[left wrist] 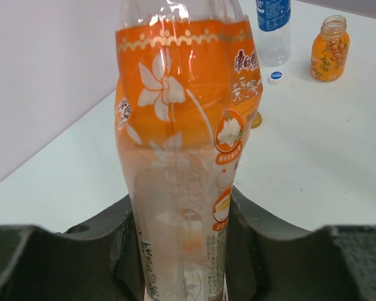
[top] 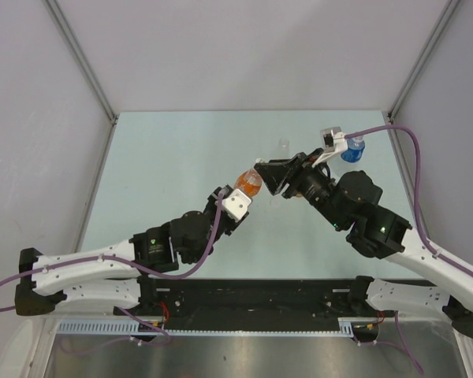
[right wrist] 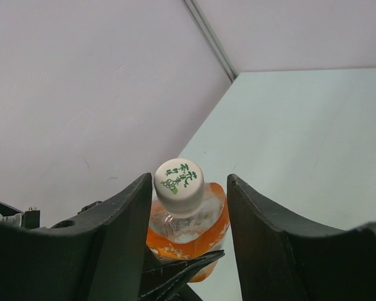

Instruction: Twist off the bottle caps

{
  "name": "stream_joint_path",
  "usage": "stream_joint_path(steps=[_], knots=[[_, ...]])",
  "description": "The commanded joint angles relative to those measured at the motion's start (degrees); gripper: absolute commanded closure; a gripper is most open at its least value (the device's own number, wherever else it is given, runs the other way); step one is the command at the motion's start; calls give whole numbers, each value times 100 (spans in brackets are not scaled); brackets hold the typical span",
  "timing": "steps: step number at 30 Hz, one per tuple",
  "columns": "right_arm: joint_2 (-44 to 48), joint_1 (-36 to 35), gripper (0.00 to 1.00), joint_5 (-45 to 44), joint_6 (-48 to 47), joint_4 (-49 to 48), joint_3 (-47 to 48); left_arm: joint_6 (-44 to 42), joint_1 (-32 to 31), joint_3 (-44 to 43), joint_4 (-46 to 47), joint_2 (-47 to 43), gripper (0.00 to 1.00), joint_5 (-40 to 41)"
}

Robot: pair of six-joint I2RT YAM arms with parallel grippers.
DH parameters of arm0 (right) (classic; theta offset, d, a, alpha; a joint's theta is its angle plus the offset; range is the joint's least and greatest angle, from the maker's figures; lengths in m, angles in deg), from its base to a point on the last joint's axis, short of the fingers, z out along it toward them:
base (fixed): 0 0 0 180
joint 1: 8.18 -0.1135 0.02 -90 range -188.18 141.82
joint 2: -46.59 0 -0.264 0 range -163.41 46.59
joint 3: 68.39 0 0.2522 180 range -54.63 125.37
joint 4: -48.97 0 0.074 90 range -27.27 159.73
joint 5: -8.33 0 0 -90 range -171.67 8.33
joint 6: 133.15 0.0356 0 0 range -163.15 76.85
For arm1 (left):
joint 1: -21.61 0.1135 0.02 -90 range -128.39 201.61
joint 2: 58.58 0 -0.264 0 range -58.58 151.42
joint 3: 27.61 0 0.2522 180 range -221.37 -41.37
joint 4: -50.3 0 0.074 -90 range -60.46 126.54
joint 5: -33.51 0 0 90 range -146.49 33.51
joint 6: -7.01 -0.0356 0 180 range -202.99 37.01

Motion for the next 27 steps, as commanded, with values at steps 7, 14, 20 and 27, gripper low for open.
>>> stream_joint_path(steps=[7, 14, 20, 27], knots=[[-91, -35, 60, -77, -74, -282, 238, -95, -92, -77, 124, -27, 100, 31], [-65, -35, 99, -60, -267, -299, 238, -69, -109, -33, 124, -140, 100, -328], [154, -35, 100, 519, -829, -475, 159, 80, -109, 90, 203, -685, 100, -1723], [532, 157, 100, 1635, -1357, -826, 1, 397, 57, -331, -271, -1046, 100, -3586]])
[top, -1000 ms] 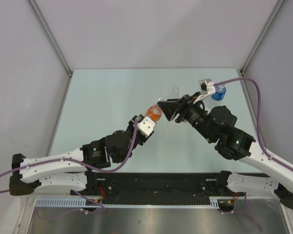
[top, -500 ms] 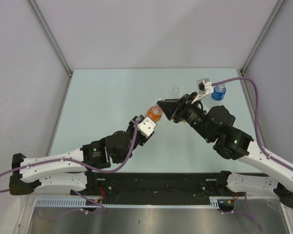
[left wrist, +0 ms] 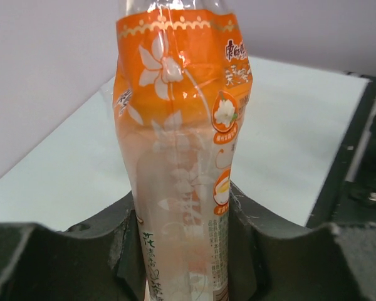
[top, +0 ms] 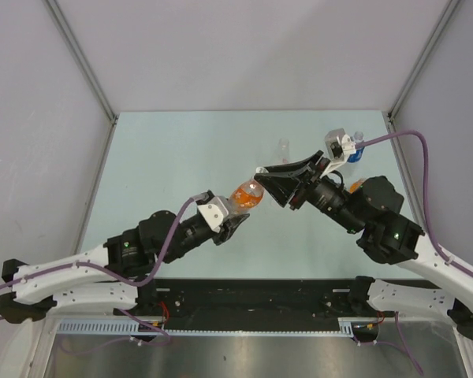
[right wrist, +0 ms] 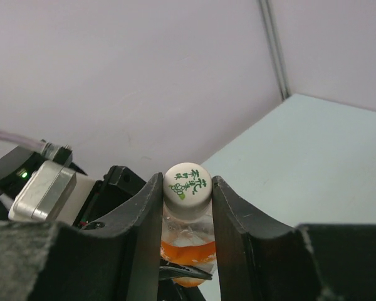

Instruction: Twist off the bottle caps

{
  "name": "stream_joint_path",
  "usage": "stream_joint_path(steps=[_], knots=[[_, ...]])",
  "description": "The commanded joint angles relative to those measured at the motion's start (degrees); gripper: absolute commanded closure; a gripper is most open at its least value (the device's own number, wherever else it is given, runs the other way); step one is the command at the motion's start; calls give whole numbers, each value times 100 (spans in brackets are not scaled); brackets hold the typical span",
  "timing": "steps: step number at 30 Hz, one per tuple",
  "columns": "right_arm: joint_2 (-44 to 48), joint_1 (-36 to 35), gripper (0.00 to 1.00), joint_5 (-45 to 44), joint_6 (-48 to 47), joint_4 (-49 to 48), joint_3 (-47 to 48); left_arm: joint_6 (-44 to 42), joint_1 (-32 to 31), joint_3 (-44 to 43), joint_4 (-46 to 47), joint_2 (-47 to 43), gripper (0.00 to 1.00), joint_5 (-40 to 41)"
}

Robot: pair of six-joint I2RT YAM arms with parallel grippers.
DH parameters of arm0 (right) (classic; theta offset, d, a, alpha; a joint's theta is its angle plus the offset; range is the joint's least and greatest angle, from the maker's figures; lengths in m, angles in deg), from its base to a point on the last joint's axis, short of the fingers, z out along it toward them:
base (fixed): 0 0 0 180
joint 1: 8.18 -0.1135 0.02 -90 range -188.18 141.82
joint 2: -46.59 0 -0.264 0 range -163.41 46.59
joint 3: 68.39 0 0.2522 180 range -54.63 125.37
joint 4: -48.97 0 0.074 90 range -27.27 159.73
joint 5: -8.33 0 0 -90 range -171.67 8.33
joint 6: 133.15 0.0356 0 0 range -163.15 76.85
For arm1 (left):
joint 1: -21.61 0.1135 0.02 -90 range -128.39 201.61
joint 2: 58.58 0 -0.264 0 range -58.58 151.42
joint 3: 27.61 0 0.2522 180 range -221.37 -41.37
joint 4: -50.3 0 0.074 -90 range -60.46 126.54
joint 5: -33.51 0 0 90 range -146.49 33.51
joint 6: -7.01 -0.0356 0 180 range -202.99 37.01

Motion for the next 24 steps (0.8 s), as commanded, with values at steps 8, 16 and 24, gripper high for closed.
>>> stream_joint_path(steps=[8, 16, 24], knots=[[347, 826, 100, 3248, -671, -876, -72, 993, 945, -1030, -359, 63, 100, -4603], [268, 1256, 100, 5326, -268, -1342, -72, 1783, 1648, -1223, -86, 432, 100, -6704], [101, 1564, 100, 6996, 269, -1930, -72, 2495, 2009, -1197, 670, 731, 100, -8102]])
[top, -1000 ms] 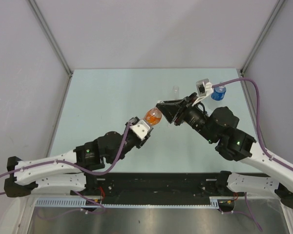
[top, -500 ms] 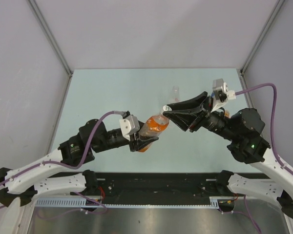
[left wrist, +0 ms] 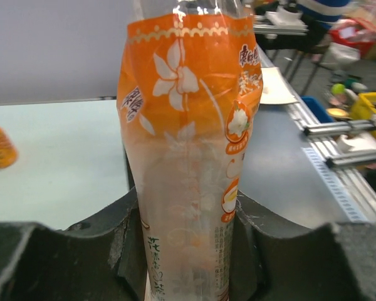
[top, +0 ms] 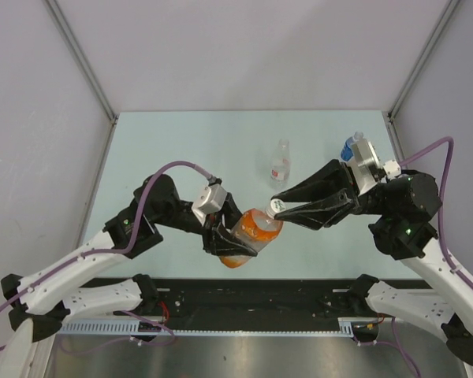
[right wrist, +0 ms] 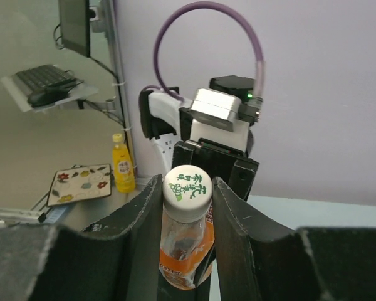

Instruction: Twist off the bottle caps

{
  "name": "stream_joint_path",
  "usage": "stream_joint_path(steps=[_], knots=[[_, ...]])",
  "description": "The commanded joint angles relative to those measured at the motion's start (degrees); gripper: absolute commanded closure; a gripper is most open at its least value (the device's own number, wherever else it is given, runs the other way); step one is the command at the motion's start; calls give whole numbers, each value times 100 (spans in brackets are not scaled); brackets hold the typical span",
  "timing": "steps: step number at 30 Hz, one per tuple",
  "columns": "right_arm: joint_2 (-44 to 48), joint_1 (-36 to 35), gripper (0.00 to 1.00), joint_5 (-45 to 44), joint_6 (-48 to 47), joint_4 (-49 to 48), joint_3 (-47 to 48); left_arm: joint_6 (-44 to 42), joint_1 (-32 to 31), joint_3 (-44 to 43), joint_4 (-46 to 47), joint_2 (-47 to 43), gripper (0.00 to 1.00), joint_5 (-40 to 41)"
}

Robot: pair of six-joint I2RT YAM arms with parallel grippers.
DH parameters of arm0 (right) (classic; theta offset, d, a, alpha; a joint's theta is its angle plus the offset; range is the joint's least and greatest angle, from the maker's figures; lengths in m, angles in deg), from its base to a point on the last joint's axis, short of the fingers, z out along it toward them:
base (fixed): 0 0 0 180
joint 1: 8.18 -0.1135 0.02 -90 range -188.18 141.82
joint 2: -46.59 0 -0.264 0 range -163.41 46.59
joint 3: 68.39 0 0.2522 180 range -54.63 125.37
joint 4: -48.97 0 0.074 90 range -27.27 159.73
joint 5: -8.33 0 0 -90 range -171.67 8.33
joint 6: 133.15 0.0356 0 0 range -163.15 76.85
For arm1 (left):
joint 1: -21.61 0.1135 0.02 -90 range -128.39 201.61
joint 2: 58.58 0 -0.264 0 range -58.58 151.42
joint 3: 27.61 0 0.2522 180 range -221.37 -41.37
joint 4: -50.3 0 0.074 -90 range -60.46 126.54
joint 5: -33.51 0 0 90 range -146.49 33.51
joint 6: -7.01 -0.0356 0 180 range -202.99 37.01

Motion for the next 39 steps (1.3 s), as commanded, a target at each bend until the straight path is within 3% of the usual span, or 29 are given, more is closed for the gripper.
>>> stream_joint_path(steps=[1, 13, 19, 24, 28, 29, 30, 33, 36, 38, 39], knots=[[-202, 76, 100, 1783, 394, -379, -35, 823, 169, -191, 933, 208, 100, -1345], [-466, 208, 100, 3155, 597, -740, -35, 1975, 336, 107, 2647, 534, 100, -2478], [-528, 120, 100, 3552, 526, -714, -35, 2292, 345, 204, 3159, 640, 100, -2673], [-537, 111, 100, 3579, 746, -951, -35, 1987, 345, 196, 2870, 578, 100, -2630], [-563, 198, 99, 3247, 711, -758, -35, 1161, 345, -93, 1530, 569, 100, -2305], [-554, 251, 91, 3123, 667, -558, -35, 959, 345, -147, 1237, 552, 100, -2138], [-502, 347, 71, 2826, 606, -443, -35, 530, 345, -217, 930, 534, 100, -1806], [-361, 576, 38, 2132, 316, 76, -26, -52, 353, -393, -126, 464, 100, -1242], [-256, 682, 16, 1236, 96, 586, -8, -334, 345, -367, -434, 359, 100, -364], [-168, 735, 5, 447, 52, 866, 18, -475, 345, -271, -541, 271, 100, 513], [-115, 735, 4, 250, 34, 938, 53, -502, 345, -183, -533, 227, 100, 996]])
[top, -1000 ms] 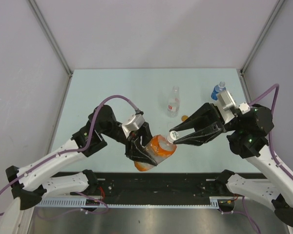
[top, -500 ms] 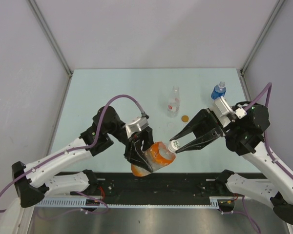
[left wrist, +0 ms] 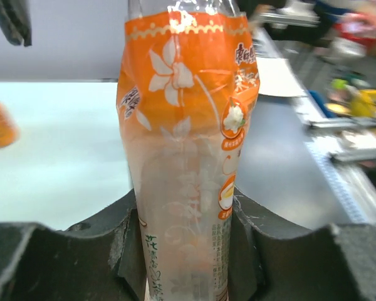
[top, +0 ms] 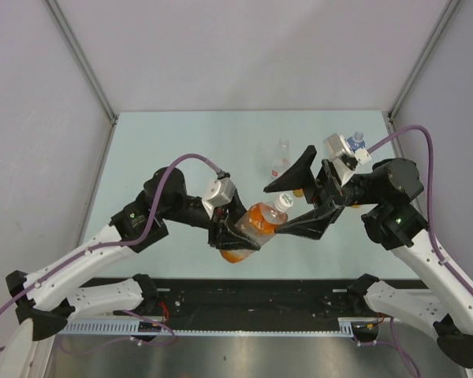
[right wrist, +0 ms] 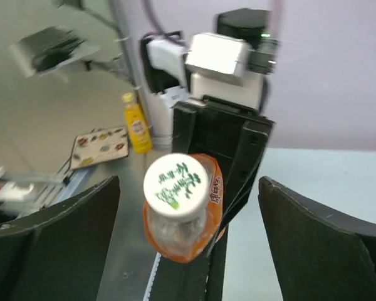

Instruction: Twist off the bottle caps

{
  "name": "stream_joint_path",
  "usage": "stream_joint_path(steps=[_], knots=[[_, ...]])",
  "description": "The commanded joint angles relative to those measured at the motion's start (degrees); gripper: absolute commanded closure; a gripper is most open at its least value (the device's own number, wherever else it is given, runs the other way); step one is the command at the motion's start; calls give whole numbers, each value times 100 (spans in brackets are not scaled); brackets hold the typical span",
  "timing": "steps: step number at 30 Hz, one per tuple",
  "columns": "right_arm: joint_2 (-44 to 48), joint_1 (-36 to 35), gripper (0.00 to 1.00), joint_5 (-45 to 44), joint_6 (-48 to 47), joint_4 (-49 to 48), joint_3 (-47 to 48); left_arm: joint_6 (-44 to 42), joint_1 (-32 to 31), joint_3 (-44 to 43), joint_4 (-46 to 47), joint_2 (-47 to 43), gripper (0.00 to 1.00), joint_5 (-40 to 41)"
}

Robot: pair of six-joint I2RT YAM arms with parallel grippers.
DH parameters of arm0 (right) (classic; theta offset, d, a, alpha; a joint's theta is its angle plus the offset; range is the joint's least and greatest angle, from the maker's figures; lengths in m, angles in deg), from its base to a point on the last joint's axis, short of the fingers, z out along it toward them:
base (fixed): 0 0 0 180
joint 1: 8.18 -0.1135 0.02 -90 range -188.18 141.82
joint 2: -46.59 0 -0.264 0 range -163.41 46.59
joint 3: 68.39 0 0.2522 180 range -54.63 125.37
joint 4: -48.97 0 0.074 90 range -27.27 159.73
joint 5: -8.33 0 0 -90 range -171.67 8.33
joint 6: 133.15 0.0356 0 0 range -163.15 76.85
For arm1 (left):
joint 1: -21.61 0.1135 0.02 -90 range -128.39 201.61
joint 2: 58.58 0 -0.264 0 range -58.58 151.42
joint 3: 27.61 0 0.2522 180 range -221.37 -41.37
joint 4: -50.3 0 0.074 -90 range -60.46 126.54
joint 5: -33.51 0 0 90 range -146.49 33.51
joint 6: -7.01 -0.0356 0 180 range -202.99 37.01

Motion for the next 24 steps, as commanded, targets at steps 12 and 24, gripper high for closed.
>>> stream_joint_path(steps=[12, 24], knots=[[418, 53, 2, -3529, 289, 924, 218, -818, -108, 535, 58, -757, 100, 4855], [76, -631, 10, -5981, 1318, 1048, 218, -1741, -1136, 773, 277, -626, 100, 7482]])
